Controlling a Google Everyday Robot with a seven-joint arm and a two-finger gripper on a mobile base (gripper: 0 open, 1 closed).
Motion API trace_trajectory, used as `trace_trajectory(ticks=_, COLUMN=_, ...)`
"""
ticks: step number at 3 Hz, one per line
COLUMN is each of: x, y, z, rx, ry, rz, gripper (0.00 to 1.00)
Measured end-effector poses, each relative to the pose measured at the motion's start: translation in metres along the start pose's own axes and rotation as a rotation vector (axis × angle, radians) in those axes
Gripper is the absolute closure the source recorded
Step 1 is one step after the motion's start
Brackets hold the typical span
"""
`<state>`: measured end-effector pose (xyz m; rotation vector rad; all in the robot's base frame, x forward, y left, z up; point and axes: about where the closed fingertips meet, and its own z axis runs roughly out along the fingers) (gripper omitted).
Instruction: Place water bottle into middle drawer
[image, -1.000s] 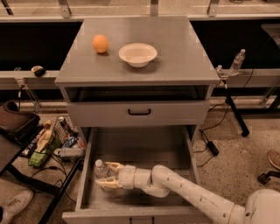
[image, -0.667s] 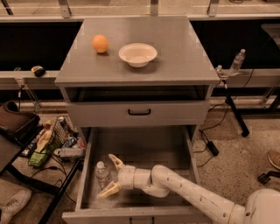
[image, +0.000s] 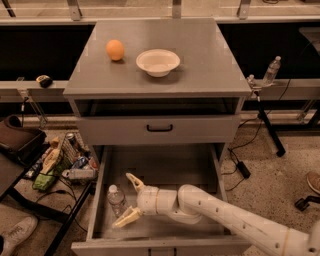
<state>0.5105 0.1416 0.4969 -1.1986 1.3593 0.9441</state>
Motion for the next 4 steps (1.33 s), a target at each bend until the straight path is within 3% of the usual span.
trace_trajectory(ticks=1, x=-0.040, y=0.034, z=-0.024, rx=-0.028, ry=0.092, rz=0.007, gripper=0.00)
trace_trajectory(ticks=2, x=-0.070, y=0.064, z=-0.048, rx=-0.053, ry=0.188, rz=0.089, gripper=0.00)
trace_trajectory(ticks=3, x=-0.099, y=0.069, z=-0.078, rx=-0.035, ry=0.340, rz=0.171, gripper=0.00)
trace_trajectory(ticks=4, x=-0.115, y=0.064, z=-0.079, rx=-0.018, ry=0.351, rz=0.136, gripper=0.00)
